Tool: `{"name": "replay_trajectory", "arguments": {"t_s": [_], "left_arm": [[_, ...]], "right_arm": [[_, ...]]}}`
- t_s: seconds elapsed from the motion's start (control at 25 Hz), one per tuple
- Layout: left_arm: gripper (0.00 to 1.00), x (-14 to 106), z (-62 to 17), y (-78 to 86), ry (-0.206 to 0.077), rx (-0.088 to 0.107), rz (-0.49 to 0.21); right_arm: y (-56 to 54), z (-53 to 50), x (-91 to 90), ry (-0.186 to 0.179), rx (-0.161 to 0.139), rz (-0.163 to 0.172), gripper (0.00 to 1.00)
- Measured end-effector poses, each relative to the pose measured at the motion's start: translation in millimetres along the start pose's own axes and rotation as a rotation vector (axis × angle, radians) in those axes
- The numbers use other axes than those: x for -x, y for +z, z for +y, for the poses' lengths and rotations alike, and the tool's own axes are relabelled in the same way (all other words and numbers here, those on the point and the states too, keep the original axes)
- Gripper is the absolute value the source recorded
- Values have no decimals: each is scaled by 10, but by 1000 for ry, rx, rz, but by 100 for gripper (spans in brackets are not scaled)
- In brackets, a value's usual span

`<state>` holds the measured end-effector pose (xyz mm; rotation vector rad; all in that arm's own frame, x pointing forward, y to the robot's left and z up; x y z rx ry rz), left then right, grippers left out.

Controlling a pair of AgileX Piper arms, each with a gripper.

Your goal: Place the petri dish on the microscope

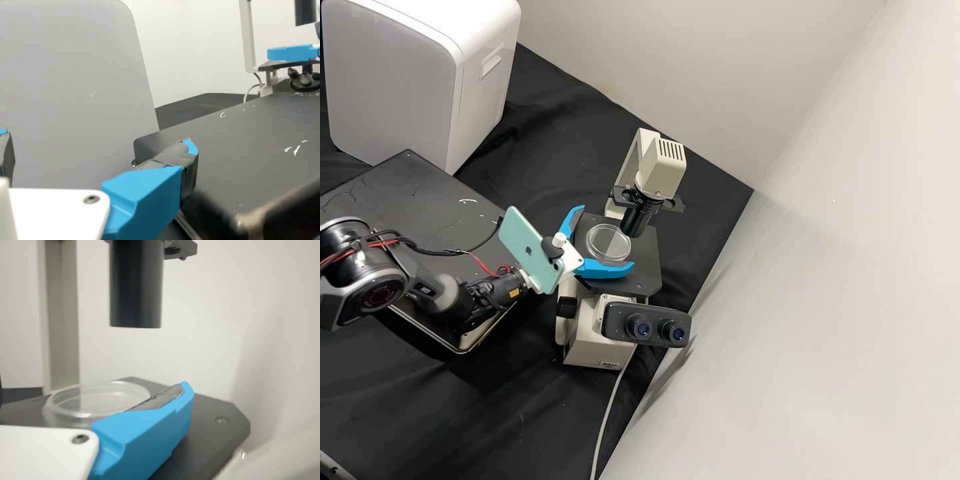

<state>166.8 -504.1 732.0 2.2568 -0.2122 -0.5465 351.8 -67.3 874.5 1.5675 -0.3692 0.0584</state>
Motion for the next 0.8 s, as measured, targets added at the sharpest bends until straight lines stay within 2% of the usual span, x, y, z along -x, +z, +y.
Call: {"name": "replay_trajectory", "arguments": {"t_s": [0.04, 0.12, 0.2, 0.28, 0.32, 0.36, 0.4, 0.44, 0.48, 0.56, 0.68, 0.8], "left_arm": [[100, 5, 17, 0, 9, 4, 0], [100, 35, 49, -9, 26, 25, -2], [100, 80, 79, -21, 44, 37, -5], [100, 116, 101, -24, 62, 38, -7], [100, 132, 105, -24, 65, 31, -7], [100, 154, 126, -26, 78, 19, -6], [100, 163, 134, -22, 83, 19, -8], [100, 168, 145, -17, 89, 10, -11], [100, 181, 145, -15, 91, 1, -13], [100, 202, 153, -6, 97, -5, -19], [100, 223, 182, -8, 115, -7, -20], [100, 229, 202, -22, 128, 25, -15]], "right_arm": [[-16, -7, 72, -10, 2, -3, 100], [-50, -11, 216, -15, 5, -10, 100], [-81, 2, 342, 11, 0, 3, 100], [-67, 1, 439, 37, -27, 20, 100], [-58, -3, 461, 40, -49, 20, 100], [-56, -1, 475, 47, -85, 25, 100], [-50, -5, 485, 45, -99, 24, 100], [-48, -5, 486, 46, -110, 22, 100], [-48, -5, 486, 46, -117, 23, 100], [-48, -5, 486, 46, -120, 23, 100], [-48, -5, 486, 46, -120, 23, 100], [-48, -5, 486, 46, -120, 23, 100]]}}
